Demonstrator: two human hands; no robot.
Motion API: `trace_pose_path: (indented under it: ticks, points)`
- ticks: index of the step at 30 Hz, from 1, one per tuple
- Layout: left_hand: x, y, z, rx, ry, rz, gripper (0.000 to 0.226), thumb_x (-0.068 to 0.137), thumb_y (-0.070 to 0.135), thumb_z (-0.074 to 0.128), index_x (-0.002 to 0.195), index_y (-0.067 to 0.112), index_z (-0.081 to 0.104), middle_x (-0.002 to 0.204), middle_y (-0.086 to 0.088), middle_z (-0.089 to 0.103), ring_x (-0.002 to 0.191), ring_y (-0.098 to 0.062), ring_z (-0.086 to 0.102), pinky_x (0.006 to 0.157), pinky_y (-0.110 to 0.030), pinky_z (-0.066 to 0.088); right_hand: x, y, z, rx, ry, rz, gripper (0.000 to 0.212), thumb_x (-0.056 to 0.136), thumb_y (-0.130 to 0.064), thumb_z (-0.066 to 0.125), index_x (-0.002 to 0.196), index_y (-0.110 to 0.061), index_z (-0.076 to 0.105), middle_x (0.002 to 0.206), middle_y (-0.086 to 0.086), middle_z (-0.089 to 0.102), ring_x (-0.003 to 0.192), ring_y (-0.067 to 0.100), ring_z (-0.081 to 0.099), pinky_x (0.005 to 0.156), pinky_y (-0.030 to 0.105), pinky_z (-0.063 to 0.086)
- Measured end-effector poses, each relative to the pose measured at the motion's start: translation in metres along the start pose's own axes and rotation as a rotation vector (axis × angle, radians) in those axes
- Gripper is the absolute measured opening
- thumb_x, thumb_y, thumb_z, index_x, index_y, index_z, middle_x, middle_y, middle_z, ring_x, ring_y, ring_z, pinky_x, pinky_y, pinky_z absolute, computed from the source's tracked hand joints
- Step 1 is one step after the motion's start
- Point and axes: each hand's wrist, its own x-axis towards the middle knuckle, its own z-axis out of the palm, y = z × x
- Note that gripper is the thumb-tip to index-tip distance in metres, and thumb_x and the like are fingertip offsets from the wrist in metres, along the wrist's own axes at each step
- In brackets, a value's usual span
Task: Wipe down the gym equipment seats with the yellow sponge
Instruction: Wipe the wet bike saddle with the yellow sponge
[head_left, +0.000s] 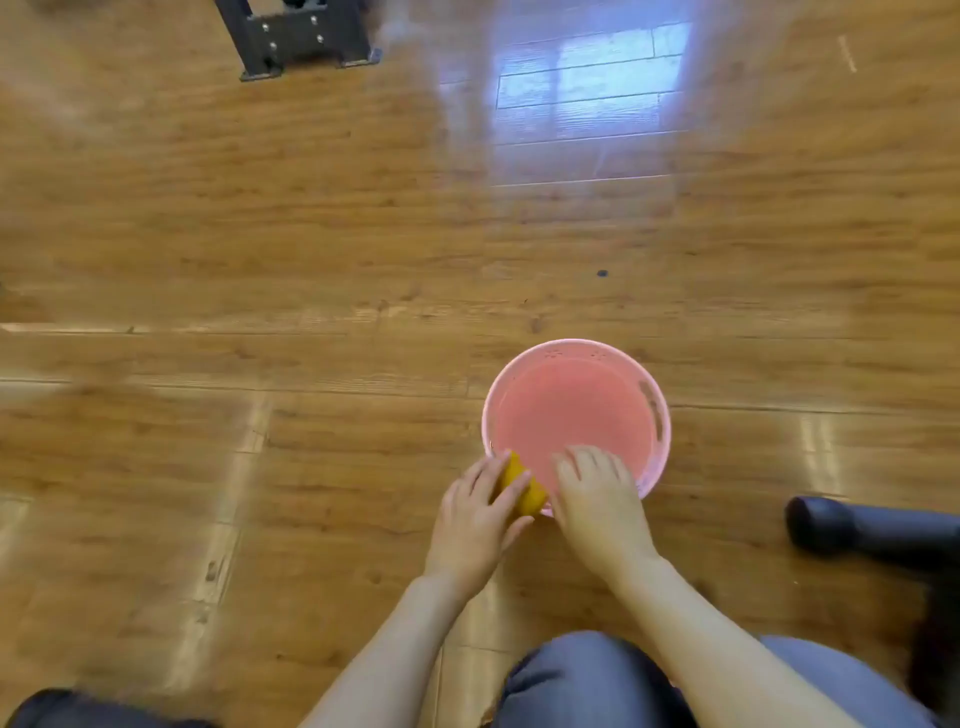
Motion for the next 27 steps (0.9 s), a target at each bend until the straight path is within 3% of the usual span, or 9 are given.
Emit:
trace_pose_path:
  ticks: [5, 8, 10, 14, 17, 21, 27]
  points:
    - [0.001, -0.008, 0.009, -0.069, 0.022, 0.046, 0.047, 0.081, 0.033, 0.069, 0.125, 0.021, 0.059, 0.141, -0.011, 0.048, 0.121, -0.032, 0.043, 0.085, -0.046, 0.054, 0.000, -0.001, 0.012, -0.010, 0.067, 0.025, 0.046, 0.061, -0.024, 0.085, 0.101, -0.010, 0.068, 0.102, 0.013, 0.068, 0.096, 0.033, 0.065, 0.088, 0.047, 0.051]
    - [0.003, -0.008, 0.006, -0.122, 0.042, 0.051, 0.047, 0.073, 0.022, 0.080, 0.118, 0.021, 0.064, 0.134, -0.010, 0.053, 0.115, -0.030, 0.044, 0.082, -0.044, 0.055, 0.000, -0.006, 0.015, -0.009, 0.122, 0.054, 0.029, 0.077, -0.022, 0.059, 0.102, -0.009, 0.068, 0.103, 0.012, 0.068, 0.097, 0.033, 0.064, 0.089, 0.048, 0.051]
    - [0.006, -0.007, 0.006, -0.157, 0.062, 0.065, 0.039, 0.073, 0.020, 0.081, 0.110, 0.020, 0.069, 0.125, -0.007, 0.058, 0.110, -0.029, 0.046, 0.082, -0.044, 0.055, 0.000, -0.009, 0.017, 0.003, 0.108, 0.067, 0.035, 0.080, -0.021, 0.044, 0.103, -0.009, 0.068, 0.104, 0.012, 0.068, 0.099, 0.032, 0.064, 0.089, 0.048, 0.051]
    - [0.010, -0.009, 0.002, -0.207, 0.120, 0.106, 0.028, 0.072, 0.017, 0.083, 0.098, 0.017, 0.074, 0.110, -0.001, 0.065, 0.102, -0.022, 0.050, 0.081, -0.035, 0.054, -0.003, -0.007, 0.015, 0.024, 0.121, 0.091, 0.030, 0.076, -0.009, 0.066, 0.106, -0.006, 0.067, 0.108, 0.014, 0.067, 0.102, 0.034, 0.063, 0.091, 0.051, 0.050]
    - [0.005, -0.004, -0.021, -0.248, 0.171, 0.027, 0.028, 0.070, 0.012, 0.085, 0.096, 0.014, 0.074, 0.106, -0.002, 0.066, 0.102, -0.017, 0.047, 0.080, -0.032, 0.054, -0.005, -0.009, -0.013, 0.030, 0.158, 0.082, 0.032, 0.078, -0.012, 0.051, 0.105, -0.005, 0.068, 0.107, 0.013, 0.068, 0.099, 0.034, 0.064, 0.088, 0.050, 0.051]
    - [0.002, 0.014, -0.093, -0.273, 0.238, -0.070, 0.029, 0.069, 0.008, 0.084, 0.095, 0.011, 0.074, 0.104, -0.005, 0.067, 0.101, -0.018, 0.048, 0.080, -0.030, 0.049, -0.016, -0.028, -0.085, 0.063, 0.156, 0.088, 0.041, 0.068, 0.000, 0.073, 0.108, -0.005, 0.068, 0.109, 0.013, 0.067, 0.100, 0.033, 0.064, 0.088, 0.050, 0.051]
    - [-0.022, 0.065, -0.281, -0.274, 0.339, -0.189, 0.019, 0.078, 0.016, 0.071, 0.096, 0.011, 0.073, 0.105, -0.007, 0.065, 0.095, -0.029, 0.056, 0.084, -0.029, 0.043, -0.044, -0.102, -0.260, 0.097, 0.152, 0.036, 0.041, 0.071, -0.003, 0.073, 0.112, -0.008, 0.067, 0.112, 0.009, 0.067, 0.103, 0.030, 0.063, 0.092, 0.049, 0.048]
